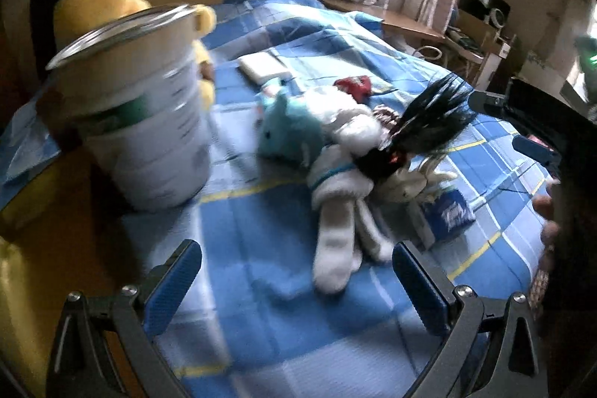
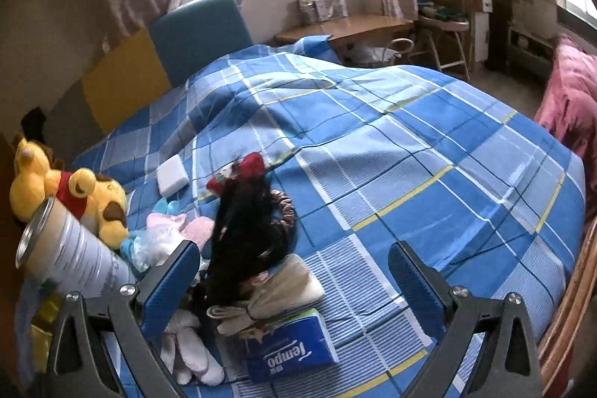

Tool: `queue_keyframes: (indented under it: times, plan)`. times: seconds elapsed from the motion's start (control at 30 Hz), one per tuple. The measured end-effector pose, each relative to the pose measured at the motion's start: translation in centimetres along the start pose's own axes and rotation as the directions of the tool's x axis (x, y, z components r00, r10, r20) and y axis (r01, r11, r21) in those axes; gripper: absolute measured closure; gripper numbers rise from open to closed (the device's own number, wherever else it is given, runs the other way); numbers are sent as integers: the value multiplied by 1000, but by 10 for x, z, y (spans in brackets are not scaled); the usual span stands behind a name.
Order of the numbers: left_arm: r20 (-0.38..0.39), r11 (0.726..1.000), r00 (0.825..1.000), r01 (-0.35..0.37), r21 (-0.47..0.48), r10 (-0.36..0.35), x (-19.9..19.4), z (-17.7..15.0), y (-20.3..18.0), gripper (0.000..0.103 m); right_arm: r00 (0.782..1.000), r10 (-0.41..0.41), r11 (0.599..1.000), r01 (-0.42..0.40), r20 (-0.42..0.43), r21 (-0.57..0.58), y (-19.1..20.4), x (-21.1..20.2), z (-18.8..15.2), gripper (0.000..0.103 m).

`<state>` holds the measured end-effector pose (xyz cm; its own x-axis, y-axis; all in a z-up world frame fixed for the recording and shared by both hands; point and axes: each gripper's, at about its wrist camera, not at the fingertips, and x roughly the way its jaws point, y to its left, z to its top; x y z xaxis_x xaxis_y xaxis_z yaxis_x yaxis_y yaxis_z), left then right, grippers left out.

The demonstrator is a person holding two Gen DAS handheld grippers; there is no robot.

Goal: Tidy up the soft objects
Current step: 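Grasp the white knit sock with left tool while right tool reaches toward the wig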

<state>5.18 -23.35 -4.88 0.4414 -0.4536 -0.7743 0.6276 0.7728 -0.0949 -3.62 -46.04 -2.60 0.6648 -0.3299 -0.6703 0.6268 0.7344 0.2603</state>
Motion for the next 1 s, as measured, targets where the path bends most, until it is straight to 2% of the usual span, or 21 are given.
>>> queue_keyframes:
  times: [0.07,0.17,0.27,0.4,0.47,0.53,0.57,0.6,0.63,0.73,1.0]
  plan:
    - [18,1000,1000,5,21,-6,12,6,-6,0,1000,-7,1000,7,0,-27,5,2,0,0]
    - [-20,999,1000,11,50,-10,36,16,-14,0,1000,-11,997,11,9,-74,14,2,-1,0]
    - [-57,999,998,-12,49,15,58,23,-16,0,1000,-9,991,11,17,-130,25,0,-4,0]
    - [-77,1000,997,13,4,-12,74,29,-15,2,1000,-2,979,7,25,-206,39,0,-8,0]
    - [-67,1000,998,9,-9,-10,81,33,-14,7,1000,-2,973,5,17,-229,45,2,-10,0]
    - [-84,999,996,35,-20,-36,89,36,-14,25,1000,2,969,1,9,-247,48,4,-11,0]
    - [-95,998,994,55,-23,-57,92,36,-15,32,1000,0,967,2,7,-254,49,4,-12,0]
    - [-103,997,992,72,-22,-74,95,37,-16,48,1000,-3,966,4,5,-259,50,5,-13,0]
    - [-104,997,991,81,-11,-82,94,37,-18,55,1000,-3,965,3,2,-263,51,6,-13,0]
    - [-85,995,992,97,4,-97,86,31,-19,60,1000,-9,964,7,-4,-267,51,8,-14,1]
    - [-72,997,994,77,-6,-77,44,-12,-2,61,999,-30,972,25,-18,-232,43,12,-12,7]
